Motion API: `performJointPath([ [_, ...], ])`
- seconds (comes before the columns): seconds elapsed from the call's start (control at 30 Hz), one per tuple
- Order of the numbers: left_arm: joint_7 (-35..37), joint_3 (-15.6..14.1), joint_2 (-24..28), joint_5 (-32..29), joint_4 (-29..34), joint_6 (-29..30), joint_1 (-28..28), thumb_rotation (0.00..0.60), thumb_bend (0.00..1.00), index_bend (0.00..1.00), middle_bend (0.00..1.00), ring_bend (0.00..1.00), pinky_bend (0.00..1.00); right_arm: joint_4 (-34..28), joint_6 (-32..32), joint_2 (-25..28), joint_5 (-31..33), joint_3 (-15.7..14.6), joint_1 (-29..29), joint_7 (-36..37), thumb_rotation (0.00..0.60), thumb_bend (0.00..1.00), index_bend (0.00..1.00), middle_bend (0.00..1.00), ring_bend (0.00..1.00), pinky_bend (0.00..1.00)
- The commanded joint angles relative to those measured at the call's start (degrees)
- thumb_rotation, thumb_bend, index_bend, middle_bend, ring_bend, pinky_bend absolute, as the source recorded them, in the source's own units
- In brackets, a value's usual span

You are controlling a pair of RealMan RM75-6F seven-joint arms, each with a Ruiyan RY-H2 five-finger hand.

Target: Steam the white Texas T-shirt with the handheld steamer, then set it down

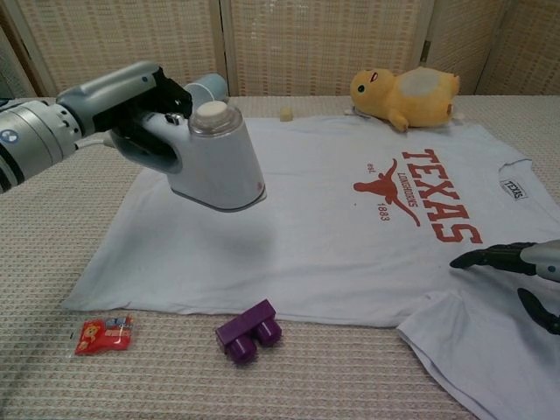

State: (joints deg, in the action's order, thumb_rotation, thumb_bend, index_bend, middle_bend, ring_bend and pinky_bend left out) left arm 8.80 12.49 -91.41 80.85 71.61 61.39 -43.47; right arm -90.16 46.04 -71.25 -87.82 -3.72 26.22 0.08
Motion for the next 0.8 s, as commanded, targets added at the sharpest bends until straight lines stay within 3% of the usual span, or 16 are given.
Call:
performJointPath([
  [0.03,-3.5,0.94,-3.81,-1.84,-3.28,-0.97,-1.72,0.6,0.37,0.9,0.98,0.79,0.74,0.79,0.6,-0.61,-0.14,-0.45,-0.06,0.14,0.373,0.87,0.0,0.05,0.0,0.03],
  [0.43,-9.03,1.22,-14.2,-6.45,-18.95,-4.0,-3.76,0.6,0.37,0.9,0.98,0.79,0.74,1.6,2.34,-1.44,-0.07,-1.61,-0.33,0.67,0.376,0.87,0.0,0.05,0.0,0.03],
  [0.8,-7.23,1.46,-17.05,-9.94,-33.66,-8.48,-2.58,0.6,0.37,0.9,0.97,0.79,0.74,1.39,2.8,-1.56,0.27,-2.09,-0.02,0.42,0.376,0.87,0.0,0.05,0.0,0.03],
])
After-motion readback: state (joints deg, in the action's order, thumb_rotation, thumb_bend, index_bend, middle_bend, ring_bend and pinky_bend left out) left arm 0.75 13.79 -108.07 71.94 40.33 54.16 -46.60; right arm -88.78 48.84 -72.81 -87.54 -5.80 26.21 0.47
